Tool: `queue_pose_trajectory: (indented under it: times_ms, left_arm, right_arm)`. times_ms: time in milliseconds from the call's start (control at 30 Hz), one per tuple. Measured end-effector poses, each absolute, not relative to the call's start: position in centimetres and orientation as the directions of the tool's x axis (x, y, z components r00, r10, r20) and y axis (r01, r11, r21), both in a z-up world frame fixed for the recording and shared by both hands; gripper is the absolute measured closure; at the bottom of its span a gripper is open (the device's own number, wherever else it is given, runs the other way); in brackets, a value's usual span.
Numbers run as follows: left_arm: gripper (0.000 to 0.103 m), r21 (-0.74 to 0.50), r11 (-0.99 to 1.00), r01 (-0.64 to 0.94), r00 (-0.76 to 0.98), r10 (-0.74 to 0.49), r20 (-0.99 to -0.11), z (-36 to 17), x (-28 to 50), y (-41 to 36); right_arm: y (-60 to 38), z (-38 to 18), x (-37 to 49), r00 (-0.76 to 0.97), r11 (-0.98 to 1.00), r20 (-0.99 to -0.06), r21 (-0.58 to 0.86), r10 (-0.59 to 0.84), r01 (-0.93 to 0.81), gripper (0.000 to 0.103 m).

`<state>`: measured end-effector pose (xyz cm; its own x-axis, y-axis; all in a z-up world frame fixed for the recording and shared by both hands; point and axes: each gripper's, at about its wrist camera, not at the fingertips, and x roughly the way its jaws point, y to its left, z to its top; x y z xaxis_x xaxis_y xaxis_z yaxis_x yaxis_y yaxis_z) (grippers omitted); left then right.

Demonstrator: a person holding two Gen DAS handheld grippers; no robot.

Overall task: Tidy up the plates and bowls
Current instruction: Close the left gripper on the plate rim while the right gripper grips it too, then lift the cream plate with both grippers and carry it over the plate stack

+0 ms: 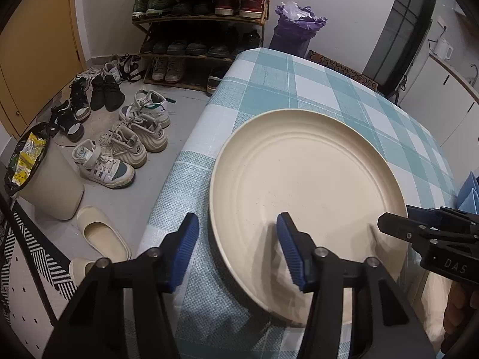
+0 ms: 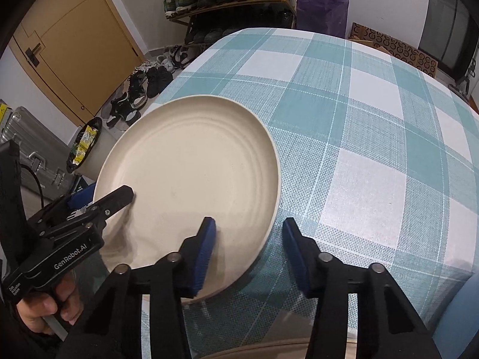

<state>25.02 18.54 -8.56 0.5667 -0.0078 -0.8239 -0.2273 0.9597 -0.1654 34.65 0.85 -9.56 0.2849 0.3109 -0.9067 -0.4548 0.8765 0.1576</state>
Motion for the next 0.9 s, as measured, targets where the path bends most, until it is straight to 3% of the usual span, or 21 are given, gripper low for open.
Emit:
queue_pose_trajectory:
  times_ms: [433,667,900]
  left_arm:
    - [0.074,-0.161,0.962,-0.221,0.567,-0.007,-0.824,-8.62,24.87,18.42]
    - [0.079,-0.140,0.965,-0.224,0.568,0.012,-0.823,-8.68,24.83,18.15]
    - [0.081,-0.144,0.962,-0.231,0.570,0.013,-0.821,-8.66,24.65,18.23]
  right_arm:
    - [0.97,-9.77,34.47,0.284,0.873,-0.908,0.149,0.306,-0.465,0.075]
    - [1.02,-9.86,34.27,0.302,0.874,-0.910,0.117,0.285,-0.472,0.083]
    - [1.19,-9.76,33.95,0.317,0.871,-0.908,0.093,0.273,-0.483,0.084]
